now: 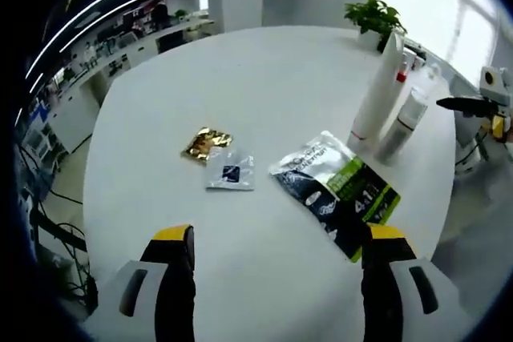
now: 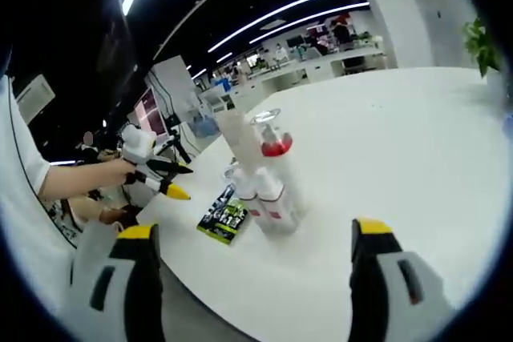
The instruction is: Arrange the skincare products in the storage area until every visible bottle or jar stands upright without overlapping.
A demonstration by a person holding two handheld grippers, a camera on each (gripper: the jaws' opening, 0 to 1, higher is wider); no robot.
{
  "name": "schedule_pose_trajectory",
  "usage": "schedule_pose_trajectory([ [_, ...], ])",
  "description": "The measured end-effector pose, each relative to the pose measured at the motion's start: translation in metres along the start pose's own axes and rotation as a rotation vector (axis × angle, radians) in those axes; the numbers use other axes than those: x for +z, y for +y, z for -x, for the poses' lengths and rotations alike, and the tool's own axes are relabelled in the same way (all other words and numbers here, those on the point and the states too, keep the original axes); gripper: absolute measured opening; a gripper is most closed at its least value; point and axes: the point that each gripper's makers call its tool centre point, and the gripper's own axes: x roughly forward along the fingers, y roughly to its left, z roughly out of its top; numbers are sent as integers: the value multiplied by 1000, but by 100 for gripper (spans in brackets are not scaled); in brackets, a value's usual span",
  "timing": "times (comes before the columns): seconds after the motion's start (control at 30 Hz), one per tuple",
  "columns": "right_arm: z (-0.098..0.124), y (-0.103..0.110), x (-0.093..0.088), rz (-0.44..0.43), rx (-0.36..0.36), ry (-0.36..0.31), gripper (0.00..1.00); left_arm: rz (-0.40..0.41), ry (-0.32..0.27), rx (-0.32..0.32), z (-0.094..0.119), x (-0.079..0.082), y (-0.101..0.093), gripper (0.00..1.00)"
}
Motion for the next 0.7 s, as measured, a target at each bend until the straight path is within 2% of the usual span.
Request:
schedule_pose_trajectory([
  [0.47, -3, -5, -5, -11, -7, 13, 100, -22, 51, 23, -25, 5, 27, 77],
  [0.7, -3, -6, -8, -20, -13, 20, 100, -27, 64, 30, -35, 10, 34, 74],
])
